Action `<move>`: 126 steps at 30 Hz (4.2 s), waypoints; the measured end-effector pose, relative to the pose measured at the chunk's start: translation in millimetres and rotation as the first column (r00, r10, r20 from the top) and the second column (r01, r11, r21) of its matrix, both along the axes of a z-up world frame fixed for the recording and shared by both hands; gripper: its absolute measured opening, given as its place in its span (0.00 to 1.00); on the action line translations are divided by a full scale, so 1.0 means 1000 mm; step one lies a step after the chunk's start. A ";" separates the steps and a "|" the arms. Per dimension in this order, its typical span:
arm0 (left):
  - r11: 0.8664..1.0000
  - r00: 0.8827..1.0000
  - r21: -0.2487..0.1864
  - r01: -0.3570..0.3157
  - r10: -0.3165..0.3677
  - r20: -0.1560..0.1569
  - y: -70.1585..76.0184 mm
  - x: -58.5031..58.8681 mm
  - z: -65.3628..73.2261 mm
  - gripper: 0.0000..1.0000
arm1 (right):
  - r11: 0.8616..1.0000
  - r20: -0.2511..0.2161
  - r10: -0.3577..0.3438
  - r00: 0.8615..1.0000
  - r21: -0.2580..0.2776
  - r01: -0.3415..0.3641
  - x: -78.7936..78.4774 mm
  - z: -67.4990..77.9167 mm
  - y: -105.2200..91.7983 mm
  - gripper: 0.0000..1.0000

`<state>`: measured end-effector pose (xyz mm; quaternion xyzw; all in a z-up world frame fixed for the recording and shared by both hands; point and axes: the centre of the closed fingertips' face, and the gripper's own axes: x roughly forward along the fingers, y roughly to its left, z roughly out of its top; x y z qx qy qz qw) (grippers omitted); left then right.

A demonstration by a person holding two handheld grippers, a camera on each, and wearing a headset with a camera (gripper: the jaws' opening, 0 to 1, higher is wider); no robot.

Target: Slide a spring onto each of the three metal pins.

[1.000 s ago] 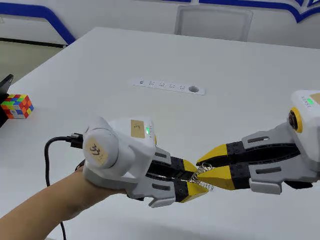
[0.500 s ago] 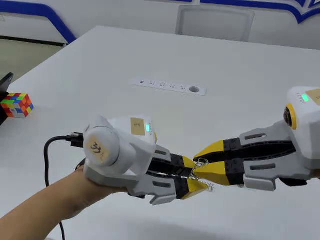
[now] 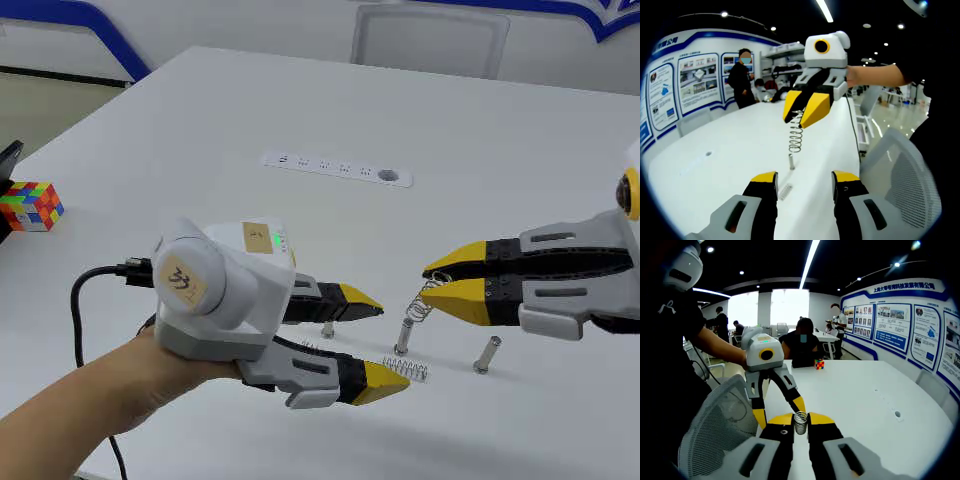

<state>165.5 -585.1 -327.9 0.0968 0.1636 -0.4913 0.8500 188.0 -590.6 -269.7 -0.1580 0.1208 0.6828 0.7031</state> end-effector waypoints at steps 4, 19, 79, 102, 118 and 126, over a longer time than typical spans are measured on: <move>1.000 1.000 0.002 -0.020 0.020 -0.005 0.007 0.004 -0.002 0.52 | 0.998 0.007 -0.066 0.998 -0.007 0.066 0.018 -0.001 -0.012 0.11; 0.979 0.978 0.004 -0.202 0.202 -0.059 0.056 0.018 -0.013 0.91 | 0.940 0.005 -0.335 0.942 -0.064 0.335 0.083 -0.037 -0.066 0.11; 0.949 0.941 0.023 -0.316 0.316 -0.118 0.088 0.022 -0.022 1.00 | 0.888 -0.040 -0.411 0.911 -0.242 0.390 0.087 -0.146 -0.085 0.11; 0.942 0.933 0.021 -0.336 0.336 -0.128 0.099 0.018 -0.023 1.00 | 0.875 -0.045 -0.414 0.909 -0.296 0.383 0.087 -0.171 -0.084 0.11; 0.946 0.939 0.017 -0.325 0.324 -0.116 0.096 0.017 -0.017 1.00 | 0.870 -0.038 -0.422 0.906 -0.300 0.392 0.086 -0.166 -0.086 0.12; 0.948 0.942 0.017 -0.318 0.318 -0.107 0.095 0.015 -0.014 1.00 | 0.872 -0.027 -0.418 0.908 -0.294 0.392 0.084 -0.157 -0.087 0.13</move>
